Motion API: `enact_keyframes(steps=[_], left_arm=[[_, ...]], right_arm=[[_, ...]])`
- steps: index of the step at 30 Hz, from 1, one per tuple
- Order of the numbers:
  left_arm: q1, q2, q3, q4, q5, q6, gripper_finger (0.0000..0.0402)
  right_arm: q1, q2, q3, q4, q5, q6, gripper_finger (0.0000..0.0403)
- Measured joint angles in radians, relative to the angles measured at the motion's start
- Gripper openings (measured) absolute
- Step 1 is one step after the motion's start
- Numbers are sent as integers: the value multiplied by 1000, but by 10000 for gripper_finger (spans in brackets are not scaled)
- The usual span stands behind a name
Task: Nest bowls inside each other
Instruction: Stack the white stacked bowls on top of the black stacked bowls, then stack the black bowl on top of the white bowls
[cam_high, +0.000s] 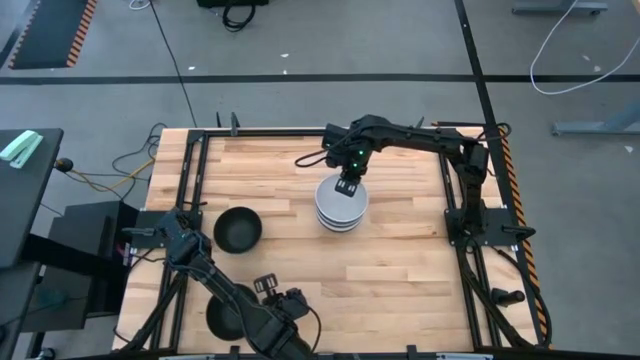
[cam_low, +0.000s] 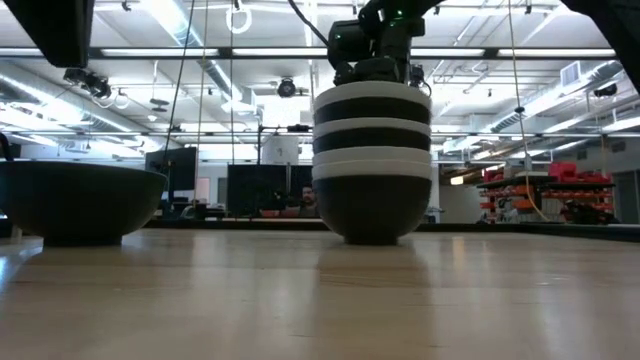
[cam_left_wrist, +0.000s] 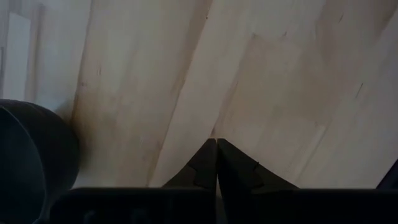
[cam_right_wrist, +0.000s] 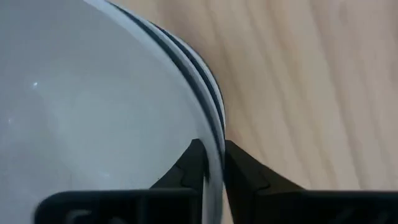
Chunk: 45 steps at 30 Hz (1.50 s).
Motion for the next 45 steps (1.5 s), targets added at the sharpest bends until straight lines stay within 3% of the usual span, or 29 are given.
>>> enact_keyframes(steps=[6,11,21,38,45], left_arm=[[9,0,0,0,-3,0,25],[17,0,0,0,-3,0,26],[31,0,0,0,-3,15,14],[91,0,0,0,-2,91,24],[163,0,0,0,-2,127,17]], right_arm=[[7,-21,-1,69,24,29,147],[8,-21,0,60,39,43,188],[15,-51,1,41,51,7,189],[42,-331,3,35,122,65,187],[91,-396,-101,-1,122,99,186]])
